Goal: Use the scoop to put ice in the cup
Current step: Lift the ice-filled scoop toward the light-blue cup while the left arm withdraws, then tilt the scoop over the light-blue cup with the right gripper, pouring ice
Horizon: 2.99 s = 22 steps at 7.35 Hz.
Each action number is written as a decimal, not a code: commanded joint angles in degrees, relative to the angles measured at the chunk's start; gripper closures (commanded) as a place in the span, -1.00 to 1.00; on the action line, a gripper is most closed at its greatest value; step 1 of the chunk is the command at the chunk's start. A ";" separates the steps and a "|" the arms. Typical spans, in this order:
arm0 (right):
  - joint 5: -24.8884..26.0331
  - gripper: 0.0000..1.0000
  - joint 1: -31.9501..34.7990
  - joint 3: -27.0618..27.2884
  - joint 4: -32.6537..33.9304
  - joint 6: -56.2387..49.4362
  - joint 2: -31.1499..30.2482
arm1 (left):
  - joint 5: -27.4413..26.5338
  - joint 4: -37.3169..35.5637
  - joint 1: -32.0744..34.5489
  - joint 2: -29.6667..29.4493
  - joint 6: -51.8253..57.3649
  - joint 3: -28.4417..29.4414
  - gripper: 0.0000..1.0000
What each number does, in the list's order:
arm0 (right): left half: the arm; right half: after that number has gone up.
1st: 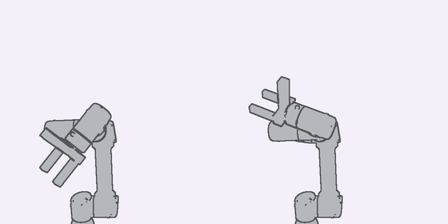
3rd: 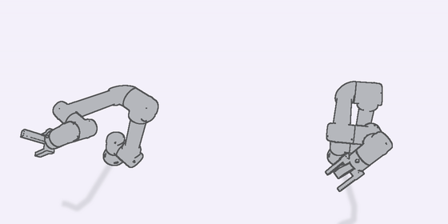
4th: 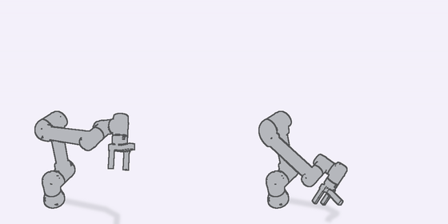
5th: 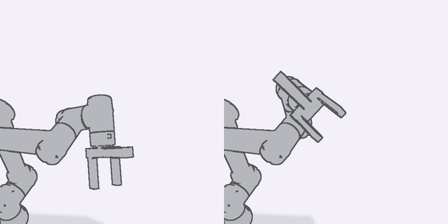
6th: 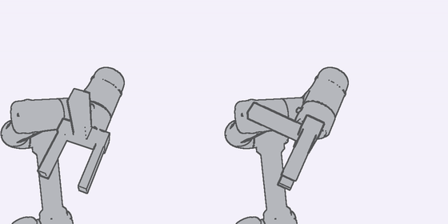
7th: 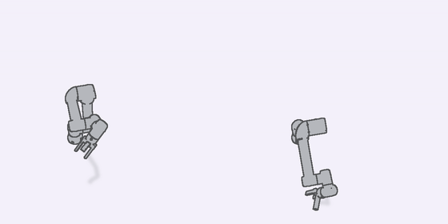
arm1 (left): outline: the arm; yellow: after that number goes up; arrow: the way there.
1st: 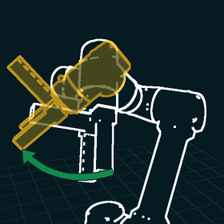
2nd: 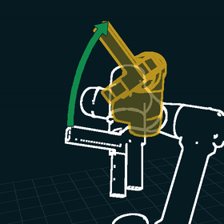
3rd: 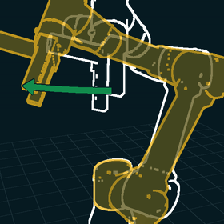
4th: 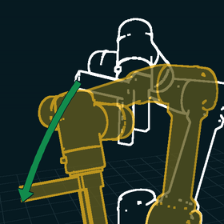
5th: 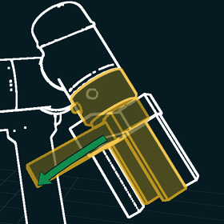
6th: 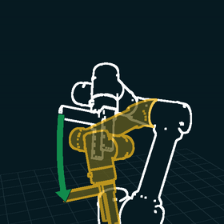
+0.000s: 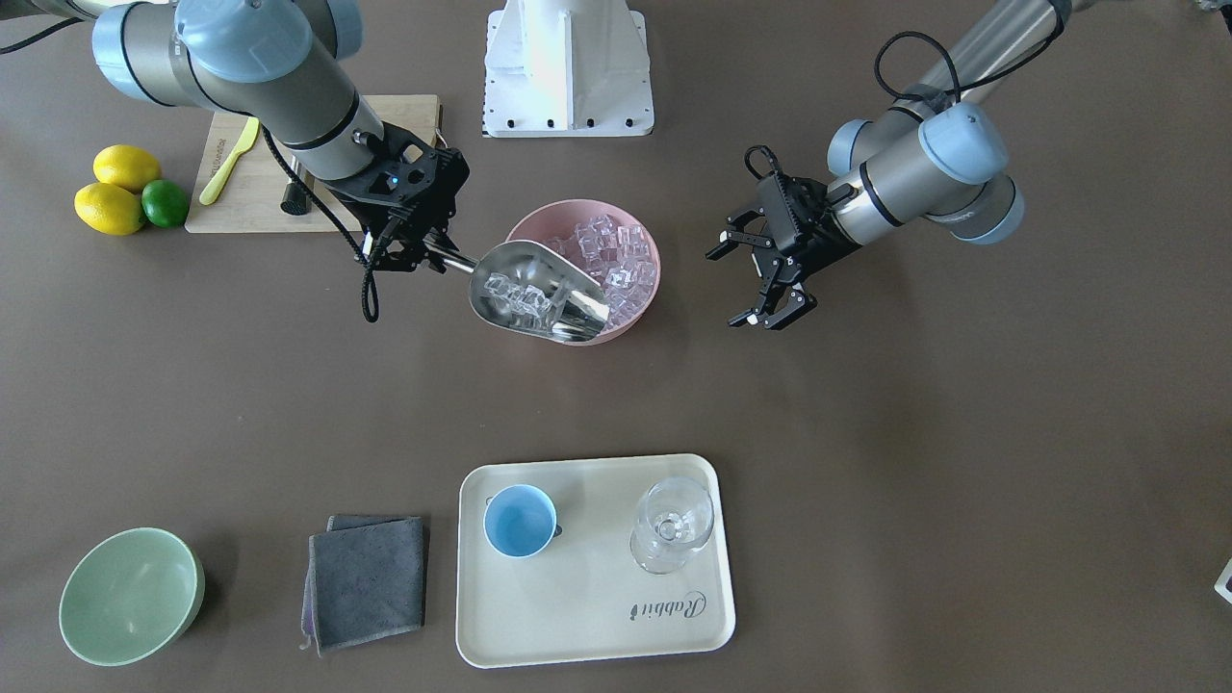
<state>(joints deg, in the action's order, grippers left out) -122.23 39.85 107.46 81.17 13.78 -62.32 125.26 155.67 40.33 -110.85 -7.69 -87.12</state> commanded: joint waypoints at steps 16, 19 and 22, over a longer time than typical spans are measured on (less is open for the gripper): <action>-10.74 1.00 6.19 -13.81 36.50 20.59 20.01 | 13.26 -55.65 47.48 29.21 0.04 -4.47 -0.96; -14.79 1.00 6.99 -24.30 40.80 17.52 27.33 | 13.25 -55.65 47.48 29.03 -0.04 -4.37 -0.96; -14.97 1.00 6.99 -24.40 45.02 17.16 27.60 | 13.25 -55.74 47.21 28.50 -0.04 -4.64 -0.96</action>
<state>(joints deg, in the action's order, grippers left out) -136.98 46.82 83.23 123.33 31.13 -35.07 138.52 100.01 87.68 -81.92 -7.73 -91.62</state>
